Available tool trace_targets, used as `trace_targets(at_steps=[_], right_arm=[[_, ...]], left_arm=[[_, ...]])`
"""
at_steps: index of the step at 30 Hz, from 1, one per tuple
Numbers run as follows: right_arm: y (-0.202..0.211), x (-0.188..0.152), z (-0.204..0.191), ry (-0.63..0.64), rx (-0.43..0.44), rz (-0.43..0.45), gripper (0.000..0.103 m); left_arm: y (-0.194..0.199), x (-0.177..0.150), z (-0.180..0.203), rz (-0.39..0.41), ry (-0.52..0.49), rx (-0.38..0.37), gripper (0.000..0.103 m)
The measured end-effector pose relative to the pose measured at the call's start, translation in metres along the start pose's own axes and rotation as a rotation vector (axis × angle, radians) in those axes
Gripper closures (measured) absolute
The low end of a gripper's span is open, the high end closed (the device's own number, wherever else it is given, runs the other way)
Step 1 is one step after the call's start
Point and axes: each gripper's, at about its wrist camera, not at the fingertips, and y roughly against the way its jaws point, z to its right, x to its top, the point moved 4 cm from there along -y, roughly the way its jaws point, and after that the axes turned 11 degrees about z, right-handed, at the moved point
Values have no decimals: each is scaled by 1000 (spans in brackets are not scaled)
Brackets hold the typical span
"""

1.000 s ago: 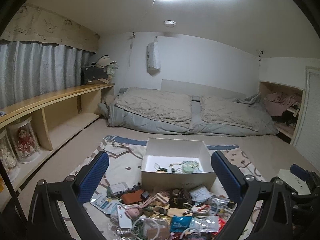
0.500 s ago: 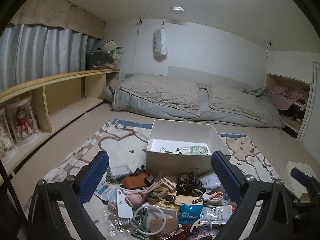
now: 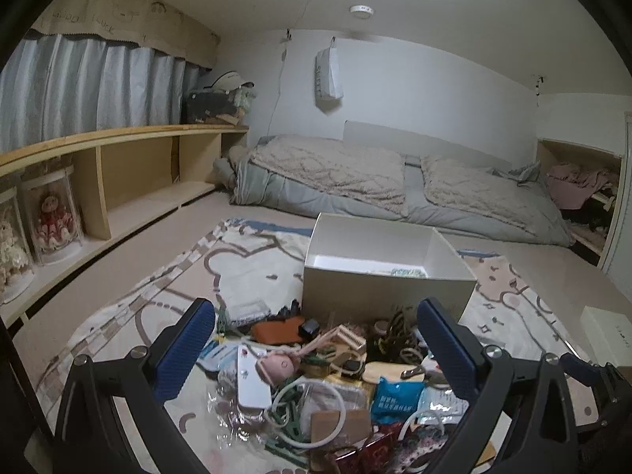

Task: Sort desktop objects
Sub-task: 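Move both open grippers away from the shoebox over the cluttered pile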

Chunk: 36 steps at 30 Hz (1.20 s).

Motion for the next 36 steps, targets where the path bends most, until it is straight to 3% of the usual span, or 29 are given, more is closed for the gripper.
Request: trace_targets(at_steps=[9, 12, 16, 25, 36], right_arm=[[-15, -35, 10, -46, -4, -34, 0], [-16, -46, 16, -53, -44, -3, 0], [-23, -63, 19, -82, -50, -61, 0], [-42, -91, -4, -13, -11, -199, 0], [-40, -103, 42, -14, -185, -268, 0]], left_arm=[[-6, -32, -11, -34, 23, 55, 0], [-9, -40, -13, -50, 18, 62, 0], [-12, -45, -15, -68, 23, 61, 0], [-17, -52, -15, -99, 19, 57, 0], [-19, -65, -7, -117, -21, 26, 0]])
